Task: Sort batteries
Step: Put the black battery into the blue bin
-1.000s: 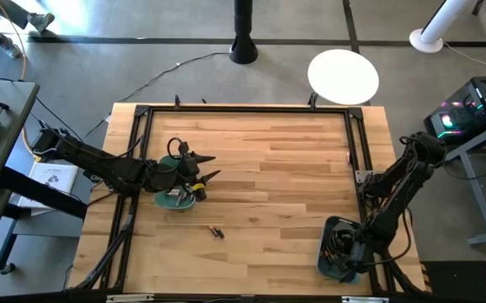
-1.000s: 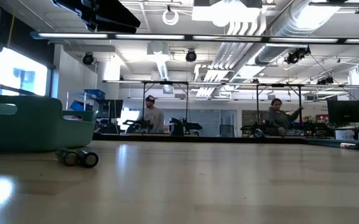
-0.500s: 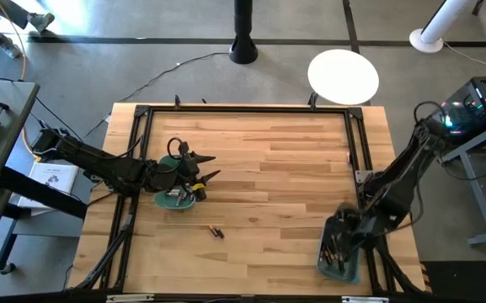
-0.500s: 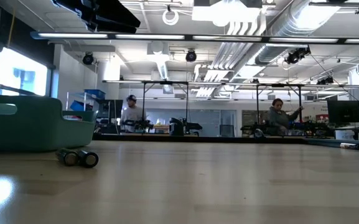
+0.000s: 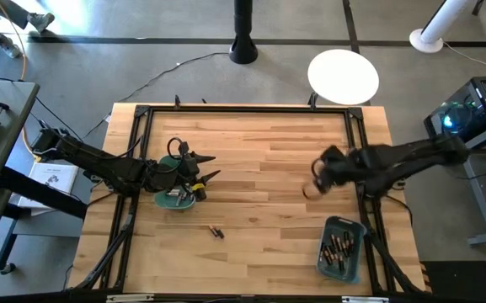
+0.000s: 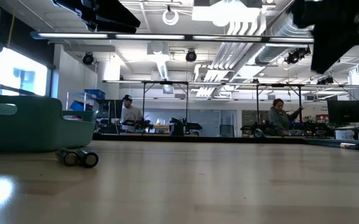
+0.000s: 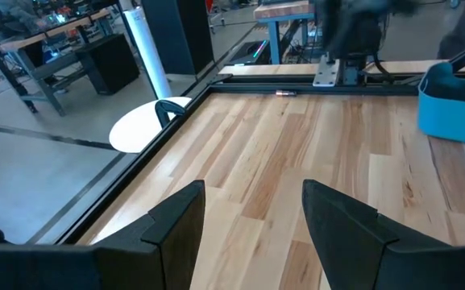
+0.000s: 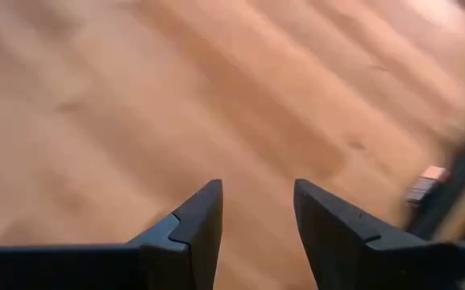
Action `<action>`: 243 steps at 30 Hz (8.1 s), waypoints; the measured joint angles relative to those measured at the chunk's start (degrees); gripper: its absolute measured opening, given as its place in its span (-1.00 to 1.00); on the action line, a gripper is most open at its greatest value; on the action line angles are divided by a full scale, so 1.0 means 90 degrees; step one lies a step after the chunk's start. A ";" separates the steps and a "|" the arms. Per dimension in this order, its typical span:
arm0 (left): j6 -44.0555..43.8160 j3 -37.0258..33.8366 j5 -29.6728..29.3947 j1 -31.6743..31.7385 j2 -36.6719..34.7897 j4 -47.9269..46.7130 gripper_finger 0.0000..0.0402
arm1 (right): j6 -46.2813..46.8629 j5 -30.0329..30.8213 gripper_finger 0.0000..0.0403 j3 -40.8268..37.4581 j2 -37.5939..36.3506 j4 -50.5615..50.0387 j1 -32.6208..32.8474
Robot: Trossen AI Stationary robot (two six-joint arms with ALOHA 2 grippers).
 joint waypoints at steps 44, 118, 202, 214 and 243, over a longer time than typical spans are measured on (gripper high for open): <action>0.0332 0.0002 0.0144 0.0002 0.0000 -0.0007 0.00 | -0.1809 0.0704 -1.00 -0.1682 0.4941 0.0425 -0.4578; 0.0261 0.0002 0.0306 -0.0129 0.0000 -0.0005 0.00 | -0.3335 -0.2108 -0.90 -0.2975 0.1031 0.3554 -0.5325; -0.3750 0.2370 -0.0378 -0.2176 0.1078 -0.5679 -0.01 | -0.4931 -0.0423 -0.10 0.0462 0.3804 0.9095 0.1056; -0.6466 0.2336 -0.1093 -0.3264 0.1513 -0.6161 -0.01 | -0.4933 -0.0424 -0.10 0.1944 0.6780 0.9711 0.0959; -0.7103 0.2336 -0.0556 -0.4452 0.3410 -0.4552 -0.01 | -0.3737 0.1549 -0.85 0.3187 0.7928 0.8460 0.1410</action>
